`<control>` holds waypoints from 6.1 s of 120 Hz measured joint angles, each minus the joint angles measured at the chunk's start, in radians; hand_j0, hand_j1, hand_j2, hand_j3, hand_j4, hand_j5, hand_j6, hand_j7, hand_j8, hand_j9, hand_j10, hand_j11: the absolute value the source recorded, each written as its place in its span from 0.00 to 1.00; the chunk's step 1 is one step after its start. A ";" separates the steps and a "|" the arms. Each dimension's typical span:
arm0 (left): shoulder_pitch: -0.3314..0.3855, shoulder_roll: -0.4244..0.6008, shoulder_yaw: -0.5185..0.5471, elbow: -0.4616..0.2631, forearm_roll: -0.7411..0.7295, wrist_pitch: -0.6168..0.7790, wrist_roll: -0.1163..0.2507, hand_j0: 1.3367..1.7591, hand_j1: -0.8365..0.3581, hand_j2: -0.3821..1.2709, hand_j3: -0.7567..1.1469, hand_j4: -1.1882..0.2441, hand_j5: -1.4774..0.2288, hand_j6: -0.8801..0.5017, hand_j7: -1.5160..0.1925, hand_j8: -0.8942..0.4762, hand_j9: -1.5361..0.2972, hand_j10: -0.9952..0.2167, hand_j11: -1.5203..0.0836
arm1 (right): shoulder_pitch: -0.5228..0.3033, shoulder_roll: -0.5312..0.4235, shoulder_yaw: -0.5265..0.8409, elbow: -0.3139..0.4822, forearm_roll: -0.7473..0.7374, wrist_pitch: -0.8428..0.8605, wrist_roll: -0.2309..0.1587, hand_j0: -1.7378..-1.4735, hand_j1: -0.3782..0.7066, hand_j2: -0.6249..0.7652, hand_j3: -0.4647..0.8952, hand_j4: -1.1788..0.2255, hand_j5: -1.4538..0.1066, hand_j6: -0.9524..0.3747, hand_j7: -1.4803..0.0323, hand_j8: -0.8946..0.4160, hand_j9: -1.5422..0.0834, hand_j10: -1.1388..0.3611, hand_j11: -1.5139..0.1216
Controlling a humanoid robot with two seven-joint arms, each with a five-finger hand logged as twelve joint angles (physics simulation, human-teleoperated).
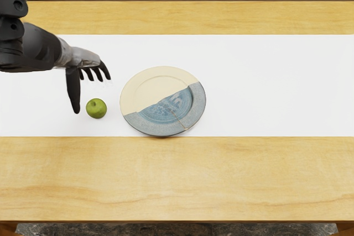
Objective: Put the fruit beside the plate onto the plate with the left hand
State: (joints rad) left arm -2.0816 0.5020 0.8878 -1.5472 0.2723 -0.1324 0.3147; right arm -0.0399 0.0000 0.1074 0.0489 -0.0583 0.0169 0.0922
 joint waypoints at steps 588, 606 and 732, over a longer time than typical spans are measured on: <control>0.116 -0.502 -0.016 0.083 -0.334 0.609 0.009 0.76 0.64 0.30 0.40 0.57 0.57 0.39 0.59 0.42 0.56 0.49 0.63 | 0.000 0.000 0.000 0.000 0.000 0.000 0.000 0.30 0.07 0.44 0.34 0.81 0.90 0.69 0.95 0.65 0.92 0.73 0.90; 0.115 -0.502 -0.019 0.095 -0.334 0.626 0.006 0.76 0.69 0.28 0.40 0.61 0.62 0.42 0.64 0.44 0.61 0.56 0.69 | 0.000 0.000 0.000 0.000 0.000 0.000 0.000 0.30 0.07 0.44 0.34 0.81 0.90 0.69 0.95 0.65 0.92 0.73 0.90; 1.257 0.497 -1.436 -0.015 0.037 -0.402 -0.156 0.76 0.74 0.26 0.40 0.65 0.67 0.45 0.70 0.47 0.66 0.61 0.74 | 0.000 0.000 0.000 0.000 0.000 0.000 0.000 0.30 0.07 0.44 0.34 0.81 0.90 0.69 0.95 0.65 0.92 0.73 0.90</control>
State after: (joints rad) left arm -0.8250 0.9986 -0.5482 -1.5620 0.3097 -0.5344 0.1590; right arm -0.0399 0.0000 0.1074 0.0489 -0.0583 0.0169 0.0924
